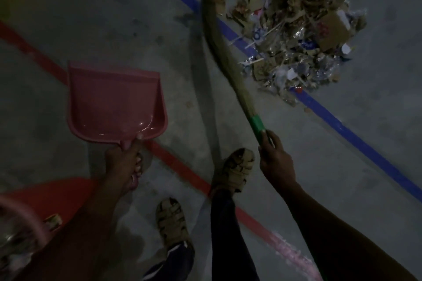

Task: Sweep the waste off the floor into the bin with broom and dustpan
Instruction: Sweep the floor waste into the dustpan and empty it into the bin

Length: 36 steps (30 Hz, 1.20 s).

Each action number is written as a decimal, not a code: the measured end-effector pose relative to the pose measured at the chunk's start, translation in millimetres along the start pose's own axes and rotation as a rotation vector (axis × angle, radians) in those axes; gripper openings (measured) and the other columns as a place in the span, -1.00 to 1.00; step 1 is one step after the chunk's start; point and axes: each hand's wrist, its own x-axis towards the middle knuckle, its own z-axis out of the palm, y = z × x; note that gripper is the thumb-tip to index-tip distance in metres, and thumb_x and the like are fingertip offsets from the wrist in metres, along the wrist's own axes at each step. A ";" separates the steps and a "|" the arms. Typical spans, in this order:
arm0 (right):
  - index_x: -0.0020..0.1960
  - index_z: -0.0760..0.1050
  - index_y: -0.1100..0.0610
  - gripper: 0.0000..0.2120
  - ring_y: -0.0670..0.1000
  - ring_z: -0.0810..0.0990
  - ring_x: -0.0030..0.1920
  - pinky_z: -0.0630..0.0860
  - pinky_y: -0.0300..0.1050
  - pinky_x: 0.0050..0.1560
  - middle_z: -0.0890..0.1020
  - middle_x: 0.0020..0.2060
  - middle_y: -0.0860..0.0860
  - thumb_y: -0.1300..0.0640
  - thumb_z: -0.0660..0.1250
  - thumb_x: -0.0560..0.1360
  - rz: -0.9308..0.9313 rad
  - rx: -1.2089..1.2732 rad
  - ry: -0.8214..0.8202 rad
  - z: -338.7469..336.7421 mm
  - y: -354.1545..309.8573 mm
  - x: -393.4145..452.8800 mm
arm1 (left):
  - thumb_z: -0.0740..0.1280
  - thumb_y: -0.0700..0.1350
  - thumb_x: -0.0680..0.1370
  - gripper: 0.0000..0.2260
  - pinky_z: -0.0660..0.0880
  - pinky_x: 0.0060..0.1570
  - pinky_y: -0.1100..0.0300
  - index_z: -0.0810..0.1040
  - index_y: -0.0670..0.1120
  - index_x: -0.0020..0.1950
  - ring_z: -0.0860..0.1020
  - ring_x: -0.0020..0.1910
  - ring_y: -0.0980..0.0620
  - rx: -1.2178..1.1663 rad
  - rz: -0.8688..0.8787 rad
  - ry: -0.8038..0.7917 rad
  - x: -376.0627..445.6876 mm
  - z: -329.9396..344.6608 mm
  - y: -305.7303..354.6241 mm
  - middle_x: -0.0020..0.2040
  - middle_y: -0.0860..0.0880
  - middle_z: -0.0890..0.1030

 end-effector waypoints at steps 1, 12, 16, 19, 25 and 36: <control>0.50 0.28 0.11 -0.42 0.21 0.52 -0.40 0.39 -0.11 -0.48 0.36 0.44 0.14 0.19 0.33 0.50 -0.044 0.005 -0.024 9.7 -2.9 -11.5 | 0.43 0.06 0.58 -0.64 0.23 -0.64 0.37 0.37 -0.05 -0.27 0.27 -0.70 0.13 0.005 -0.004 0.005 -2.0 -5.5 -4.4 -0.58 0.03 0.34; 0.48 0.35 0.05 -0.45 0.20 0.58 -0.31 0.42 -0.10 -0.50 0.41 0.41 0.07 0.17 0.32 0.50 -0.043 -0.125 -0.273 30.2 24.3 -43.6 | 0.43 0.12 0.57 -0.72 0.26 -0.59 0.35 0.43 0.03 -0.20 0.25 -0.68 0.14 -0.024 -0.073 -0.024 -17.3 -2.8 -40.8 -0.57 0.06 0.32; 0.50 0.28 0.08 -0.47 0.20 0.57 -0.20 0.37 -0.12 -0.41 0.33 0.44 0.08 0.16 0.28 0.55 0.090 -0.161 -0.199 8.3 35.5 -16.9 | 0.44 0.09 0.57 -0.67 0.24 -0.56 0.35 0.41 -0.02 -0.26 0.26 -0.68 0.12 -0.033 -0.074 -0.047 -24.0 20.5 -37.1 -0.57 0.05 0.33; 0.50 0.25 0.10 -0.45 0.21 0.56 -0.23 0.37 -0.12 -0.42 0.28 0.46 0.10 0.18 0.28 0.54 0.165 -0.158 -0.136 -6.3 39.8 2.1 | 0.45 0.07 0.56 -0.63 0.22 -0.58 0.36 0.41 -0.07 -0.30 0.27 -0.68 0.12 -0.039 -0.058 -0.048 -27.9 42.2 -27.2 -0.57 0.03 0.35; 0.49 0.22 0.12 -0.49 0.15 0.47 -0.36 0.46 -0.06 -0.50 0.29 0.44 0.13 0.16 0.26 0.57 0.194 -0.044 0.029 -31.8 43.5 29.2 | 0.47 0.10 0.54 -0.59 0.24 -0.60 0.36 0.44 -0.15 -0.30 0.29 -0.68 0.10 -0.037 -0.060 -0.024 -25.6 84.7 1.4 -0.52 -0.03 0.38; 0.54 0.25 0.10 -0.48 0.11 0.54 -0.23 0.35 -0.16 -0.37 0.31 0.47 0.14 0.14 0.25 0.60 -0.113 0.054 -0.054 -58.3 4.5 144.6 | 0.45 0.13 0.55 -0.54 0.26 -0.59 0.36 0.31 -0.05 -0.37 0.27 -0.71 0.11 -0.170 -0.056 -0.021 4.2 137.8 66.1 -0.60 0.03 0.34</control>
